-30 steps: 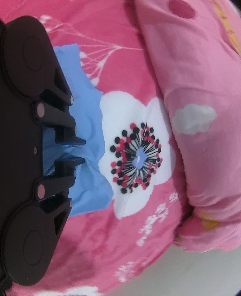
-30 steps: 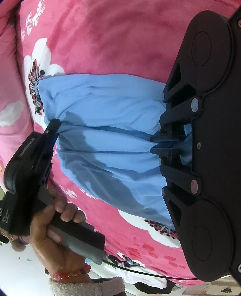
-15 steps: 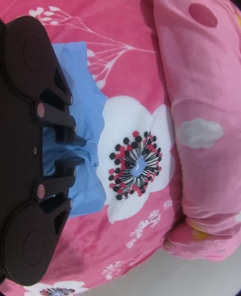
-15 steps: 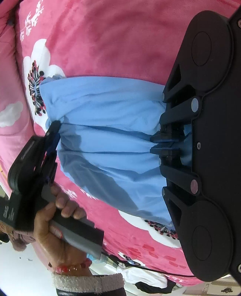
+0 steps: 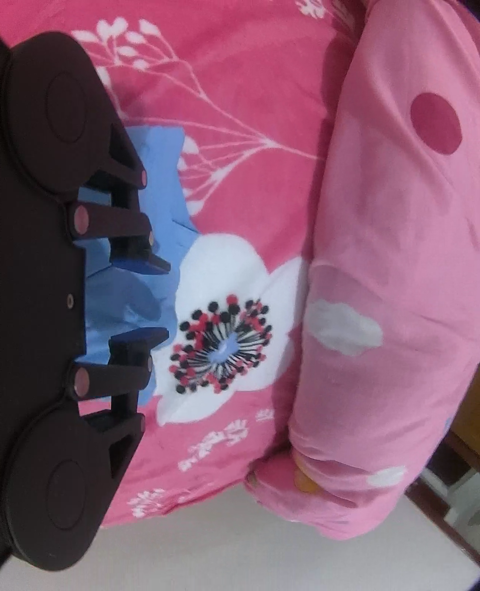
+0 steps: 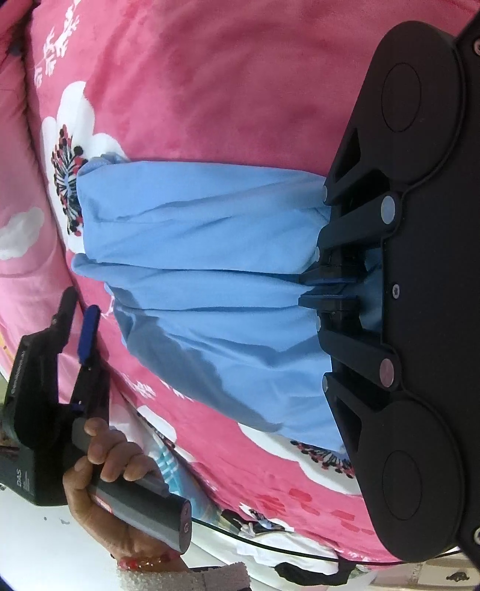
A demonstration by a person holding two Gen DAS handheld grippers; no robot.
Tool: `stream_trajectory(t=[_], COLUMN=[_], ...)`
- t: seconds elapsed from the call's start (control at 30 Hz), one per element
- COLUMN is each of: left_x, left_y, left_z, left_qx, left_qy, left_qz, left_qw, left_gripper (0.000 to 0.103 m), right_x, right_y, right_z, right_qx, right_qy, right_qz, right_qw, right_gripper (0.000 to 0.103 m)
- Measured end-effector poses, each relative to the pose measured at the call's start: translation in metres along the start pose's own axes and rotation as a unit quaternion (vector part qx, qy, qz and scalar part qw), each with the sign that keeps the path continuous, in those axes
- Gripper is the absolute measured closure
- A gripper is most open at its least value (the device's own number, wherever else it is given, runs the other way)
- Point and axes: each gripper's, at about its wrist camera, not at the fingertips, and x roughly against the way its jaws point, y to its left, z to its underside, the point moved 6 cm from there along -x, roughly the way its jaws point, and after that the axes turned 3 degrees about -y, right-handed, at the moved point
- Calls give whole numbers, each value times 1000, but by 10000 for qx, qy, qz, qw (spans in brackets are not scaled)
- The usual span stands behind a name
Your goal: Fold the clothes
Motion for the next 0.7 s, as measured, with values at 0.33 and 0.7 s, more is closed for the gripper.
stream_trajectory(t=[0.33,0.7], left_x=[-27,14], left_y=[-19,-30], left_z=[-1,-15], left_qx=[-595,-505], left_qy=[153,-375], left_qz=[-515,-512], left_qw=[9968,9967], left_gripper=[56,99], right_x=[-2,7], right_y=[-1,2], right_z=[0,-1], right_qx=[19,10], right_qy=[-4,-284], right_qz=[-21,-99], right_qw=[10000,9995], right_gripper=[98,98])
